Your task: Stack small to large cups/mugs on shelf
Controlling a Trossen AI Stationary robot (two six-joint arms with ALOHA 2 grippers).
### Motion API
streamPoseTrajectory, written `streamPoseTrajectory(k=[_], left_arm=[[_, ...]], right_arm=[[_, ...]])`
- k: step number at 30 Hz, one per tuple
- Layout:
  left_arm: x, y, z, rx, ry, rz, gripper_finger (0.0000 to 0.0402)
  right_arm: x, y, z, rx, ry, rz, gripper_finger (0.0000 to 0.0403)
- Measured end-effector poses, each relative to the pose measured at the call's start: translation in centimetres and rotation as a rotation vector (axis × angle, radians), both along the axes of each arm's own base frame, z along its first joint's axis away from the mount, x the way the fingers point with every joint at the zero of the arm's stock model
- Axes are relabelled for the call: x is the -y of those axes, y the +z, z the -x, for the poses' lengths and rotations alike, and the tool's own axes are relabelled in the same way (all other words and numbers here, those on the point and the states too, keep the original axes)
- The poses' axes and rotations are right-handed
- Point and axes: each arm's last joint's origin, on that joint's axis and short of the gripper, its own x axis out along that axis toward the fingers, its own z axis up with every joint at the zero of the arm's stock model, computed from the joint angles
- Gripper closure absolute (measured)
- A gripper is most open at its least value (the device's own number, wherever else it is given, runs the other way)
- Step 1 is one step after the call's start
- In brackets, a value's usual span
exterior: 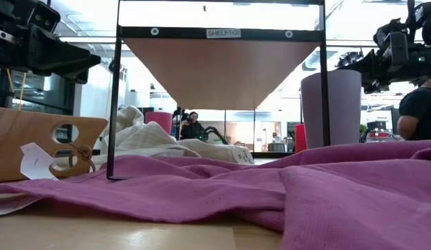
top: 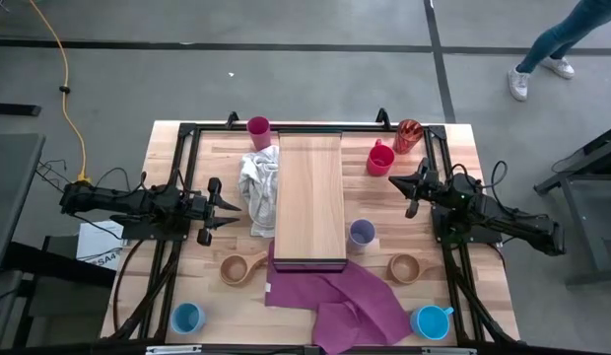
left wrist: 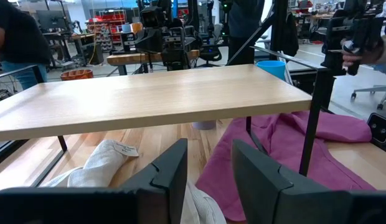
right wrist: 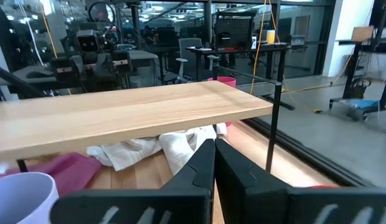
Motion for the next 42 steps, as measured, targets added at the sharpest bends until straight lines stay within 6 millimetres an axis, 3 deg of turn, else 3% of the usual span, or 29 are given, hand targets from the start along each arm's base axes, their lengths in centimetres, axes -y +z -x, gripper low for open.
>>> streamPoseTrajectory(k=[8,15,22,26,30,35,42], left_arm=[[0.0,0.0,0.0,0.000,0.000,0.000,0.0291],[0.0,0.0,0.0,0.000,0.000,0.000,0.0291],[0.0,0.0,0.0,0.000,0.001,0.000,0.0291],[0.0,0.0,0.0,0.000,0.000,0.000,0.0291],[0.0,0.0,0.0,0.000,0.000,0.000,0.0291],[0.0,0.0,0.0,0.000,0.000,0.000,0.0291],[0.0,0.0,0.0,0.000,0.000,0.000,0.0291]], right_arm=[[-0.1,1.8,0.2,0.261,0.030,-0.168,0.0403],[-0.3,4.1,0.9,0.526,0.077,-0.174,0.0403],[-0.9,7.2,3.3,0.977,0.169,-0.208,0.0403],[-1.5,8.8,4.6,1.114,0.271,-0.191,0.0403],[-2.6,14.0,6.2,1.014,0.384,-0.024,0.0403],[-3.4,21.9,7.6,0.650,0.315,0.111,0.0403],[-3.2,29.4,5.8,0.363,0.413,0.196,0.0403]])
